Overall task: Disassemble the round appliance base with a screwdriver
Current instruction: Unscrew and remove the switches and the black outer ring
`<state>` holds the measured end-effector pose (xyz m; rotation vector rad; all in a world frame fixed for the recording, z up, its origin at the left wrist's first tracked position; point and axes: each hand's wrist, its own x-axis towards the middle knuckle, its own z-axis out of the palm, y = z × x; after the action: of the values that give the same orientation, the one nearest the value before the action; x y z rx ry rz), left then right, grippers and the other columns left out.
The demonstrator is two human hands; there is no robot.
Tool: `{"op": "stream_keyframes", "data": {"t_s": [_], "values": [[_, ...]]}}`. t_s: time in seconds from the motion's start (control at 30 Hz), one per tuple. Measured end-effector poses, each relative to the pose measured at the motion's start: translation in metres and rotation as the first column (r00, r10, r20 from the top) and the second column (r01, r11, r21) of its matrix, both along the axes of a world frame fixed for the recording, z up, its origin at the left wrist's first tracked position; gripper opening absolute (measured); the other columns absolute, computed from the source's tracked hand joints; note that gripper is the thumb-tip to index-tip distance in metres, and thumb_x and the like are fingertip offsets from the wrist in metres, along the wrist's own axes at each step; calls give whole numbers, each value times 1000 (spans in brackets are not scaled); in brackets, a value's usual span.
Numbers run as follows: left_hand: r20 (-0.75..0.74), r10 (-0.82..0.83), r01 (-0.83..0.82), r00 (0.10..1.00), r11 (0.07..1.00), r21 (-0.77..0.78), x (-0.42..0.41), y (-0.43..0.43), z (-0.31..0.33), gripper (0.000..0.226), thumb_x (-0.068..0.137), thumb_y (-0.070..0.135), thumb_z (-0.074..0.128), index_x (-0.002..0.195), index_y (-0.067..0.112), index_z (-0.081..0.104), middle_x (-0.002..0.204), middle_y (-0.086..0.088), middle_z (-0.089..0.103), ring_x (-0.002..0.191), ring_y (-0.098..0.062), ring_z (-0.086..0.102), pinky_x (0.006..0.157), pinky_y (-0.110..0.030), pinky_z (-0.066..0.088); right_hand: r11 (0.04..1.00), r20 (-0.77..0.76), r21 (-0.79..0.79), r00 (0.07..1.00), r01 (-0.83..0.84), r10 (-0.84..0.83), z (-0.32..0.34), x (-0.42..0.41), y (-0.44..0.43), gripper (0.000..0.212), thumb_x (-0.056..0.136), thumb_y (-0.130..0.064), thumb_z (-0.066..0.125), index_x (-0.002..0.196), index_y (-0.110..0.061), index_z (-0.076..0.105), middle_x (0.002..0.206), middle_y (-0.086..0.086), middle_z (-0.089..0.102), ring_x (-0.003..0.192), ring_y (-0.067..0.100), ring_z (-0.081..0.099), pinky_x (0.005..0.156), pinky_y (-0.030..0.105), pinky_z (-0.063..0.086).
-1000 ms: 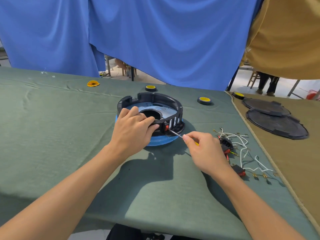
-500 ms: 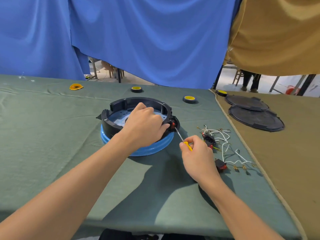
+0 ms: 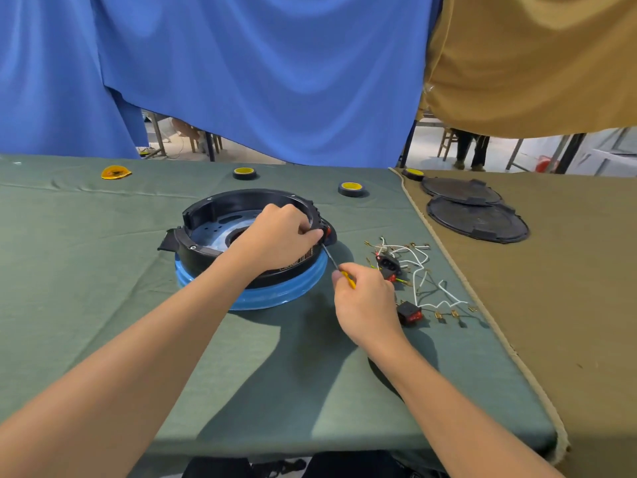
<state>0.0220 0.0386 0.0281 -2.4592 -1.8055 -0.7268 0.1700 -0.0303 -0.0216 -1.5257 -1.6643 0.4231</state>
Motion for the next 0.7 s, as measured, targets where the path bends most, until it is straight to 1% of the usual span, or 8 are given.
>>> {"op": "stream_keyframes", "data": {"t_s": [0.07, 0.13, 0.2, 0.27, 0.33, 0.4, 0.57, 0.7], "values": [[26, 35, -35, 999, 999, -25, 1, 0, -1, 49, 96, 41, 51, 71, 1, 66, 55, -10, 54, 55, -23, 47, 50, -31, 33, 1000, 15, -1, 1000, 6, -6, 1, -3, 2, 35, 96, -19, 46, 62, -16, 40, 56, -3, 41, 69, 33, 37, 61, 38, 16], [49, 62, -60, 997, 997, -47, 0, 2, -1, 48, 96, 42, 52, 78, 0, 66, 66, -12, 63, 62, -24, 54, 54, -33, 41, 1000, 7, -9, 1000, 13, -13, 1, -9, 3, 38, 96, -17, 45, 60, -19, 34, 57, -2, 39, 69, 30, 36, 60, 36, 11], [67, 87, -84, 994, 995, -51, 1, 5, -2, 38, 94, 43, 54, 97, 7, 65, 99, -13, 69, 88, -27, 60, 77, -37, 49, 1000, -22, -19, 1000, 13, -13, 1, -14, 5, 36, 96, -14, 43, 60, -19, 35, 60, -1, 41, 71, 29, 39, 58, 35, 13], [29, 110, -107, 994, 991, -83, 1, 6, -1, 48, 94, 44, 54, 128, 10, 55, 133, -13, 55, 119, -30, 48, 98, -41, 38, 999, -41, -34, 999, 14, -16, 1, -18, 7, 31, 94, -12, 42, 64, -16, 40, 64, 0, 44, 75, 29, 42, 57, 33, 15], [2, 83, -82, 997, 982, -169, 0, 8, 1, 64, 96, 43, 52, 148, 10, 33, 153, -12, 35, 139, -33, 31, 111, -43, 27, 999, -53, -45, 998, 14, -16, 2, -20, 10, 30, 92, -9, 42, 64, -16, 38, 64, 0, 42, 76, 27, 39, 57, 31, 13], [-21, 32, -36, 999, 969, -243, -1, 9, 2, 67, 97, 41, 51, 152, 12, 25, 153, -11, 36, 137, -33, 36, 109, -41, 30, 999, -49, -52, 999, 7, -9, 3, -22, 13, 27, 91, -8, 43, 65, -15, 38, 66, 0, 41, 76, 26, 35, 57, 31, 13], [-61, -12, -4, 998, 965, -264, -2, 8, 3, 61, 95, 39, 56, 146, 12, 37, 132, -11, 56, 115, -33, 52, 90, -37, 39, 1000, 6, 8, 1000, 20, -20, -1, -27, 14, 13, 89, -9, 46, 76, -9, 43, 82, 15, 55, 76, 29, 39, 59, 30, 17], [-49, -10, -3, 999, 966, -258, -3, 7, 3, 65, 94, 39, 57, 149, 13, 33, 136, -10, 55, 117, -33, 52, 92, -37, 39, 999, 17, 23, 999, 32, -32, -3, -29, 15, 11, 90, -11, 47, 79, -10, 44, 87, 16, 57, 73, 27, 37, 60, 28, 19]]}}
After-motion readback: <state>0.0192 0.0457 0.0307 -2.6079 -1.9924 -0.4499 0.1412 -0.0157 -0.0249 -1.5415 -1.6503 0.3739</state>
